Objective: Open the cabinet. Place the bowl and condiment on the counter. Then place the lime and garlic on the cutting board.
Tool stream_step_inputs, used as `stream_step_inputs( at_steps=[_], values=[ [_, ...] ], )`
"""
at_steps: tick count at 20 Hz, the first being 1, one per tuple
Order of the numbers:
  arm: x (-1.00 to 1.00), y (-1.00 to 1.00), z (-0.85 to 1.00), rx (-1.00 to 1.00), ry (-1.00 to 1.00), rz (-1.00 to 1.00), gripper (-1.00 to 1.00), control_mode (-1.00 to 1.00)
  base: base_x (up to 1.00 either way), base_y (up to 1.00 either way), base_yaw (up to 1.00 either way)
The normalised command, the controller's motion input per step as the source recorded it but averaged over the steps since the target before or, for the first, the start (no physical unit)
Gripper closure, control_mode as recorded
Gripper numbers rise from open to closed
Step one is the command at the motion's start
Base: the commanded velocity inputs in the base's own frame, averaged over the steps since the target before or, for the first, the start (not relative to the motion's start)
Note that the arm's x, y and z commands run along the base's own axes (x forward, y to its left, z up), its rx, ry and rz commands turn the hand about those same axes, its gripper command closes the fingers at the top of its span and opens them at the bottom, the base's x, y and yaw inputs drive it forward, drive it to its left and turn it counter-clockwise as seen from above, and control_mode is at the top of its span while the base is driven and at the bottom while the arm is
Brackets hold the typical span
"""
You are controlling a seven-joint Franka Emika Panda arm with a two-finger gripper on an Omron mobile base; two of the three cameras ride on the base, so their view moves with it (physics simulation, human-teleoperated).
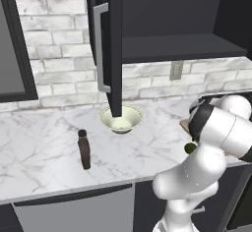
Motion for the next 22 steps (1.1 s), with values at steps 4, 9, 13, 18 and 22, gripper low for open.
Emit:
stream_step_inputs(
  at_steps=[4, 9, 13, 18, 22],
  values=[
    [-0.15, 0.26, 0.13, 0.0, 0.05, 0.0, -1.0, -1.0, 0.0, 0.0, 0.0],
    [-0.17, 0.32, 0.35, -0.01, 0.06, 0.0, -1.0, -1.0, 0.0, 0.0, 0.0],
    [-0.24, 0.12, 0.54, 0.0, 0.01, 0.0, -1.0, -1.0, 0.0, 0.0, 0.0],
    [-0.35, 0.01, 0.38, 0.0, 0.0, 0.0, -1.0, -1.0, 0.0, 0.0, 0.0],
    [-0.41, 0.03, 0.11, 0.0, 0.0, 0.0, -1.0, -1.0, 0.0, 0.0, 0.0]
  ],
)
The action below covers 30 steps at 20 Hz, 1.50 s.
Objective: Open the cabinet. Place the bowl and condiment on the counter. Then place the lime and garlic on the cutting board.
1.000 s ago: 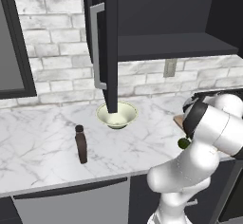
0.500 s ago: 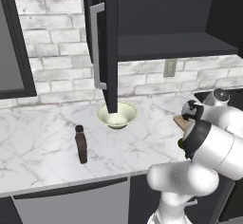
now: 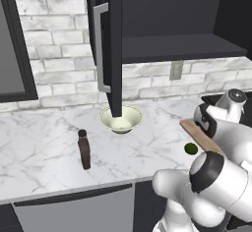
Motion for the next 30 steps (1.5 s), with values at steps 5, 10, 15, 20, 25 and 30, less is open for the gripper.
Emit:
stream_step_inputs(
  at_steps=[5, 10, 15, 20, 25, 30],
  values=[
    [-0.33, 0.21, 0.1, 0.0, 0.0, 0.0, -1.0, -1.0, 0.0, 0.0, 0.0],
    [-0.29, 0.29, 0.14, -0.01, 0.0, 0.0, -1.0, -1.0, 0.0, 0.0, 0.0],
    [-0.28, 0.25, 0.03, -0.02, -0.01, 0.0, -1.0, -1.0, 0.0, 0.0, 0.0],
    [-0.37, 0.1, 0.0, -0.03, 0.0, 0.0, -1.0, -1.0, 0.0, 0.0, 0.0],
    [-0.35, 0.06, 0.0, -0.05, 0.0, 0.03, -1.0, -1.0, 0.0, 0.0, 0.0],
    [-0.15, 0.13, 0.0, -0.09, 0.04, 0.12, -1.0, -1.0, 0.0, 0.0, 0.0]
  ],
)
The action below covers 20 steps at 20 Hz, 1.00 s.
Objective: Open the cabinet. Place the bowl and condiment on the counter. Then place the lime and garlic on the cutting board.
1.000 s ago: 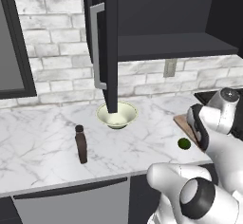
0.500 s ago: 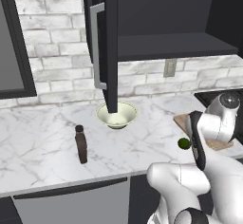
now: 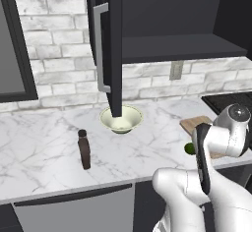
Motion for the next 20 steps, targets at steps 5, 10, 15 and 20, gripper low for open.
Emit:
stream_step_inputs(
  at_steps=[5, 10, 15, 20],
  values=[
    [-0.12, 0.2, 0.0, -0.1, 0.08, 0.17, -1.0, -1.0, 0.0, 0.0, 0.0],
    [-0.19, 0.17, 0.0, -0.07, 0.15, 0.14, -1.0, -1.0, 0.0, 0.0, 0.0],
    [-0.26, 0.09, 0.02, 0.0, 0.05, 0.06, -1.0, -1.0, 0.0, 0.0, 0.0],
    [-0.32, 0.06, 0.1, 0.0, 0.0, 0.0, -1.0, -1.0, 0.0, 0.0, 0.0]
  ],
)
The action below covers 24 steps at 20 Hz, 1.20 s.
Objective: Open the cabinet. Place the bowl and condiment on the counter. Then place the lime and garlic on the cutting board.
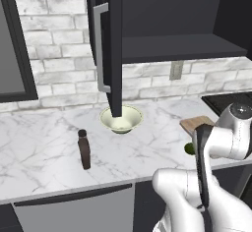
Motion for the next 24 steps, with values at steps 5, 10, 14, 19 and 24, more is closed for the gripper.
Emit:
stream_step_inputs(
  at_steps=[5, 10, 14, 19, 24],
  values=[
    [-0.36, 0.15, 0.14, 0.0, -0.02, 0.0, -1.0, -1.0, 0.0, 0.0, 0.0],
    [-0.39, 0.24, 0.07, 0.0, -0.04, 0.0, -1.0, -1.0, 0.0, 0.0, 0.0],
    [-0.16, 0.28, 0.0, 0.0, -0.01, 0.0, -1.0, -1.0, 0.0, 0.0, 0.0],
    [0.01, 0.23, -0.1, 0.0, -0.07, 0.0, -1.0, -1.0, 0.0, 0.0, 0.0],
    [0.06, 0.12, -0.26, -0.02, -0.06, 0.0, -1.0, -1.0, 0.0, 0.0, 0.0]
  ],
)
